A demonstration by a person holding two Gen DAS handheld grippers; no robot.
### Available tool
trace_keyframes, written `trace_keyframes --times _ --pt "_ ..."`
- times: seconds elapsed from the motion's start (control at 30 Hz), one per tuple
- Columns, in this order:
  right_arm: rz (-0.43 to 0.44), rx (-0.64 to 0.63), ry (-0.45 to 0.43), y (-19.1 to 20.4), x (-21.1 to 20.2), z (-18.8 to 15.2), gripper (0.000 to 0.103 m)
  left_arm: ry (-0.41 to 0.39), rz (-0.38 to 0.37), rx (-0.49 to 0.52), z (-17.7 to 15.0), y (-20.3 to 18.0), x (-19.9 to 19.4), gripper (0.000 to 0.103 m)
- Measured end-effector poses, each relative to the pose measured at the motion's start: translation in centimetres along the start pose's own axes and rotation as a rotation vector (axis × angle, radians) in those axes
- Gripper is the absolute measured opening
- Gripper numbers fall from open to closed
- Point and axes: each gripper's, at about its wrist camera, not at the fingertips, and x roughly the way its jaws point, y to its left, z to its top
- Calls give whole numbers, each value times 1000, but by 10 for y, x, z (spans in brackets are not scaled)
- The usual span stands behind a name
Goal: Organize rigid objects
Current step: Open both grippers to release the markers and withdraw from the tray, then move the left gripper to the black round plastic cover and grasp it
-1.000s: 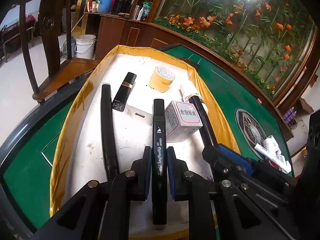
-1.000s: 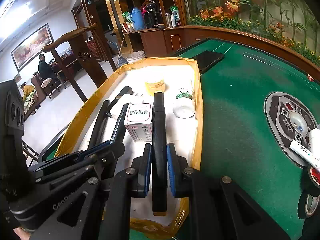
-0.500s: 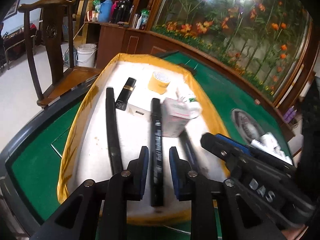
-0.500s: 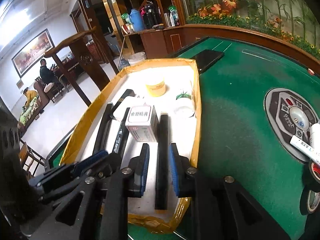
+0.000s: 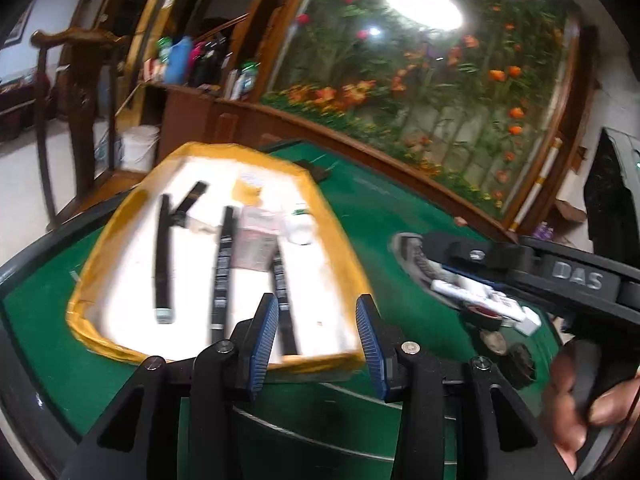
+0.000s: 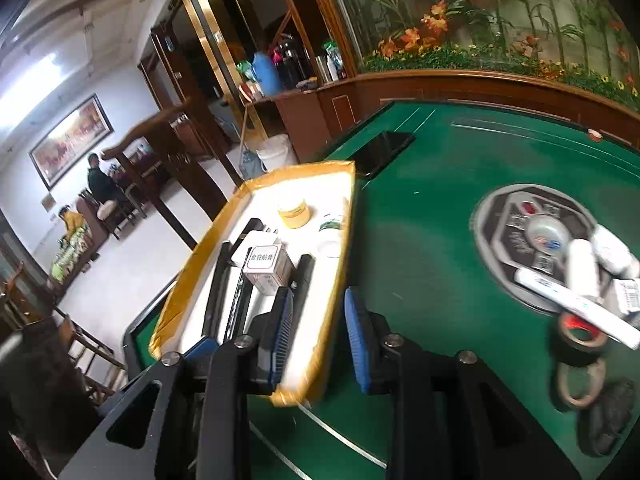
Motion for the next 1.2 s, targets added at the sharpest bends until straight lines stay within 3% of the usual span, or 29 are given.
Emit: trace_keyframes --times 0.1,0.23,0.33,0.43,0.53,0.8,0.87,1.0,1.07,1.2 --pt "-60 -45 -85 -22 -41 -12 36 3 -49 45 -3 -18 1 56" --pt "-184 -16 -161 -71 -78 -30 38 44 -47 93 -5 -34 8 56" --pt "-275 71 -155 -122 -91 -44 38 49 -67 73 -5 -29 9 56" --pt "-294 210 -88 -168 -87 -55 38 52 -71 64 -6 -27 8 56" --pt "-250 283 -44 -186 -82 -58 38 53 -64 66 -8 -28 8 56" --pt "-168 234 -10 -168 -74 -66 38 54 -62 64 -8 -28 6 56" --pt "-91 192 -2 -155 -71 -66 39 54 -58 63 -8 -28 6 56" --pt "171 113 12 -128 -77 -66 39 53 -57 65 -7 -28 5 56" --pt "176 86 -37 -124 -86 -65 39 56 -57 64 -7 -28 6 56" --pt "77 135 -100 -140 -97 -62 39 55 -51 69 -7 -29 5 56"
